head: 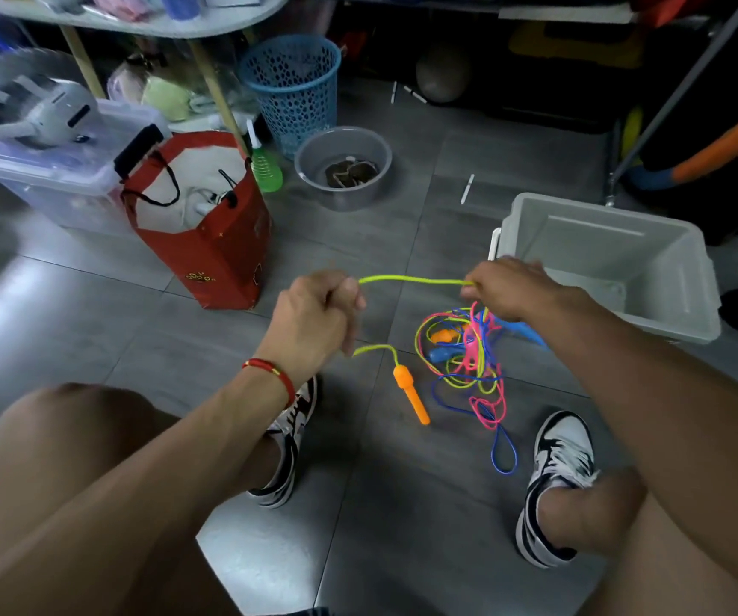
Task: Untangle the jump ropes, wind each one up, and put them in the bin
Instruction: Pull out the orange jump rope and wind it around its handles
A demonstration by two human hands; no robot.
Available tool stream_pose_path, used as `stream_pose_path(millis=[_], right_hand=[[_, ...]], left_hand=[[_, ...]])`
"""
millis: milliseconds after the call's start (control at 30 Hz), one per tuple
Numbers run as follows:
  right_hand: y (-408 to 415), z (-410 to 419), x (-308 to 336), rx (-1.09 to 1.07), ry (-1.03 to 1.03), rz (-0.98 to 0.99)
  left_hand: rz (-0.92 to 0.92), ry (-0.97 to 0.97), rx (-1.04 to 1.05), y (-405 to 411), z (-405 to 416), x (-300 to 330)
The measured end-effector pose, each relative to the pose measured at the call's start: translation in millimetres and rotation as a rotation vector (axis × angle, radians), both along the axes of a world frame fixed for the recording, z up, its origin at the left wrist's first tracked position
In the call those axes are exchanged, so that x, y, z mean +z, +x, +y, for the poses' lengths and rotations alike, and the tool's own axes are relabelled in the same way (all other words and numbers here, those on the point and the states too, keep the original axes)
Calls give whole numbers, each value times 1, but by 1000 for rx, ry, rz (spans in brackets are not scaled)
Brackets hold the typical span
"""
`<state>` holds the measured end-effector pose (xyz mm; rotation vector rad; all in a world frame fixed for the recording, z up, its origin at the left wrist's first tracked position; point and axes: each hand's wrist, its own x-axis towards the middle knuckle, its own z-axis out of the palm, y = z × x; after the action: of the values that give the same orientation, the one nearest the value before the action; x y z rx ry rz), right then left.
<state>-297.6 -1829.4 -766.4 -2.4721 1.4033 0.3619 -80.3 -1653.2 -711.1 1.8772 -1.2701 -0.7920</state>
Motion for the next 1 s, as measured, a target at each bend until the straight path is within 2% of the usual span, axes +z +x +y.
stream_pose_path(millis=[100, 167, 233, 367, 433, 567, 633, 733, 800, 867, 1000], right_hand=[[6, -7, 29, -29, -137, -132], [8, -8, 48, -9, -196, -204], [9, -5, 58, 30, -211, -211], [15, 4, 65, 102, -55, -335], [22, 12, 67, 196, -24, -320], [30, 28, 68, 336, -42, -251], [33, 33, 67, 363, -28, -252], [34, 36, 63, 382, -8, -282], [32, 32, 58, 371, 0, -300], [26, 23, 45, 340, 24, -253], [8, 5, 16, 166, 51, -46]], left_hand=[[-100, 453, -150, 9, 9, -4], [-205, 591, -237, 13, 11, -5], [-248, 624, -228, 18, 8, -13], [-330, 577, -217, 19, -4, -23], [-190, 529, -171, 8, -11, -24], [174, 353, 64, -7, -27, -25], [224, 274, -19, -12, -32, -21], [142, 169, -274, -21, -31, -10], [27, 107, -332, -19, -31, -5], [-59, 28, -288, -13, -32, 2], [16, -128, -126, -6, -31, 17]])
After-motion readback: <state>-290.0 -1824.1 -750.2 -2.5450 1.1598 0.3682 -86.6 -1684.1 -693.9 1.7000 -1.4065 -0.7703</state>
